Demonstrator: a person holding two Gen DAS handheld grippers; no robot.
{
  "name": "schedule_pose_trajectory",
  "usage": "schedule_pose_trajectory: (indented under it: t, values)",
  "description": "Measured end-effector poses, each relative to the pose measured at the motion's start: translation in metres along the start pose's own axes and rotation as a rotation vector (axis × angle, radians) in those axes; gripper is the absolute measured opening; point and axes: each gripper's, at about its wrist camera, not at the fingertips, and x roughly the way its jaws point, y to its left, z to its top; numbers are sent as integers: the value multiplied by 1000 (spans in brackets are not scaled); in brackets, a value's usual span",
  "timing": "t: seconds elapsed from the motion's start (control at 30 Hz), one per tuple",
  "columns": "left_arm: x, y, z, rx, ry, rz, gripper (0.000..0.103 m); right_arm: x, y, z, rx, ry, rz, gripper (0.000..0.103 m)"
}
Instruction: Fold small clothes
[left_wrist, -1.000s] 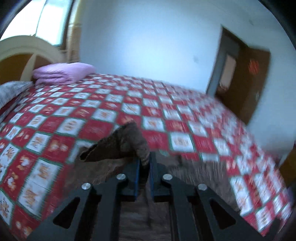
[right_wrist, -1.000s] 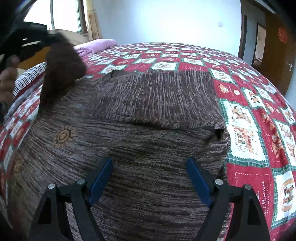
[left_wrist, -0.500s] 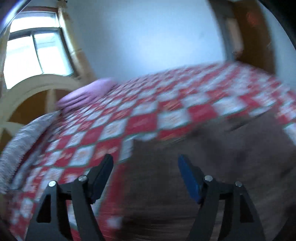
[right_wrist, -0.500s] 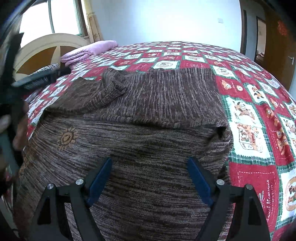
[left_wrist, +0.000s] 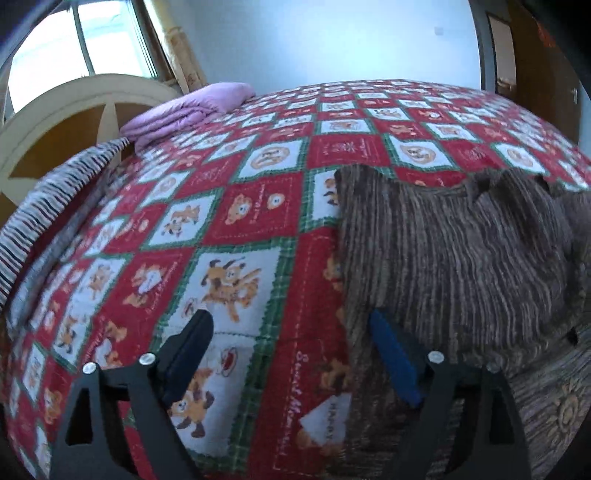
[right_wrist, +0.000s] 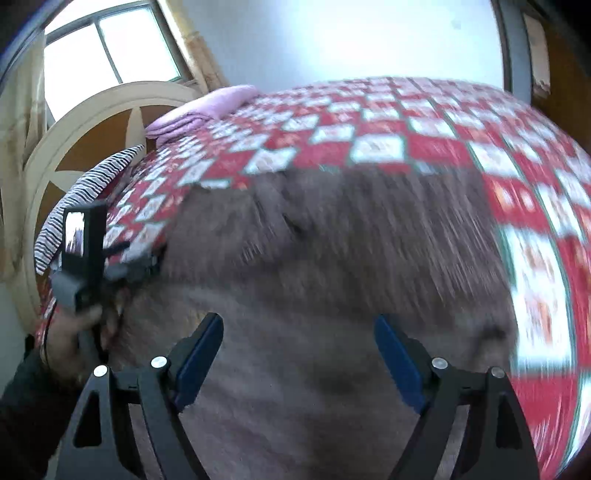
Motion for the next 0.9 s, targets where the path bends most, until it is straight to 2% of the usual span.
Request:
schedule_pose_trajectory:
  t: [0.1, 0.2, 0.23, 0.27, 0.37, 0.43, 0.5, 0.53, 0.57, 0.6, 0.63, 0.7, 0.77, 0.9]
  values:
    - [0, -1, -3, 10, 7, 1, 90, 32, 8, 28, 13, 9, -1, 70]
    - [-4, -4, -8, 44, -6, 23, 90, 61, 12, 38, 0, 49, -62, 42]
    - [-4, -2, -8, 40, -5, 22, 92, 66, 10, 34, 20, 66, -64, 27]
    - [-4, 0, -8, 28, -1, 13, 92, 67, 9, 29, 31, 88, -56, 25]
    - [-1, 10, -8, -18, 13, -36, 93, 59, 12, 2, -2, 160, -49, 25]
    - [1, 16, -8, -45, 20, -59, 96, 45, 16, -6, -43, 172, -38, 25]
    - [4, 20, -9, -73, 30, -86, 96, 35, 13, -3, -20, 167, 15, 25]
    - [4, 22, -9, -83, 33, -98, 97, 30, 9, 6, -7, 132, 36, 25]
    - [5, 23, -9, -92, 37, -107, 97, 29, 7, 15, -9, 108, 19, 31]
    - [5, 23, -10, -96, 39, -114, 97, 30, 5, 23, -6, 94, 4, 40]
    - [5, 23, -10, -98, 39, -118, 97, 36, -1, 37, 19, 74, -1, 61]
    - [6, 24, -10, -105, 41, -128, 97, 49, -4, 56, 48, 62, 21, 63]
    - [7, 26, -10, -116, 45, -135, 99, 71, -4, 78, 55, 60, 4, 63]
    - [8, 27, -11, -125, 46, -144, 99, 113, -5, 99, 104, 87, 22, 63]
